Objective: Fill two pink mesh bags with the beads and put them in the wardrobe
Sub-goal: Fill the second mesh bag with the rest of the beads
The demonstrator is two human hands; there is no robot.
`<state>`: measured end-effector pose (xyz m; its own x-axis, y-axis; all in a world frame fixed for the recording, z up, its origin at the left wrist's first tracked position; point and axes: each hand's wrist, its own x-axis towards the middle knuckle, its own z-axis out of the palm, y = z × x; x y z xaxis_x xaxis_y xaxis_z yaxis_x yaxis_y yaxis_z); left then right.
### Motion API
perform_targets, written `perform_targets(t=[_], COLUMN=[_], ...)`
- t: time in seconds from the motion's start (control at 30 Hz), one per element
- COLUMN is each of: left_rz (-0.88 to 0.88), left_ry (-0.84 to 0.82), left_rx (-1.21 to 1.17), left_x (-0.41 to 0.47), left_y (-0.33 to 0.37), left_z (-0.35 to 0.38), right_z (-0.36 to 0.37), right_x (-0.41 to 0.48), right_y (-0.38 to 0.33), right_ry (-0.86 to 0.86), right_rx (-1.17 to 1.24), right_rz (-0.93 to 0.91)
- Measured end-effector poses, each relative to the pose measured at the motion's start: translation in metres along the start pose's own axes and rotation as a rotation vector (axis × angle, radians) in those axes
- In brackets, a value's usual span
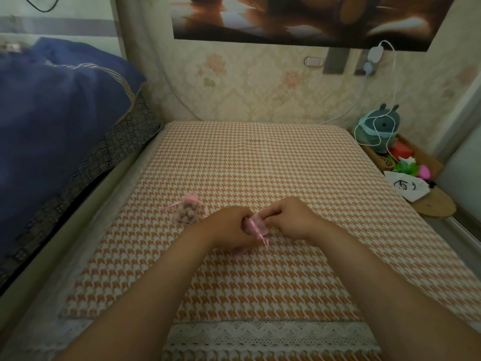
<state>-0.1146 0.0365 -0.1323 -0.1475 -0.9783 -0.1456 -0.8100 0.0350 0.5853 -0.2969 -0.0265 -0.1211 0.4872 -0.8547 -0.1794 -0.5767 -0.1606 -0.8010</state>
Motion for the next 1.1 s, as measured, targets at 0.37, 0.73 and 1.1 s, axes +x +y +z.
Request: perform_targets(t=[0.37, 0.73, 1.1], left_rz=[0.011, -0.056, 0.016], left_ry=[0.000, -0.009, 0.126], left_rx=[0.069, 0.090, 0.272], left_x=[0.002, 0.008, 0.036], left_y=[-0.001, 0.013, 0.054], left_z=[-0.001, -0.006, 0.019], right_z=[0.007, -0.018, -0.041], right_x=[-0.004, -0.007, -0.008], right_y=[-0.011, -0.005, 0.025], right_ry=[-0.058, 0.054, 0.130], right_rx=[-0.011, 0.026, -0.405], right_rz=[0.107, 0.101, -0.020])
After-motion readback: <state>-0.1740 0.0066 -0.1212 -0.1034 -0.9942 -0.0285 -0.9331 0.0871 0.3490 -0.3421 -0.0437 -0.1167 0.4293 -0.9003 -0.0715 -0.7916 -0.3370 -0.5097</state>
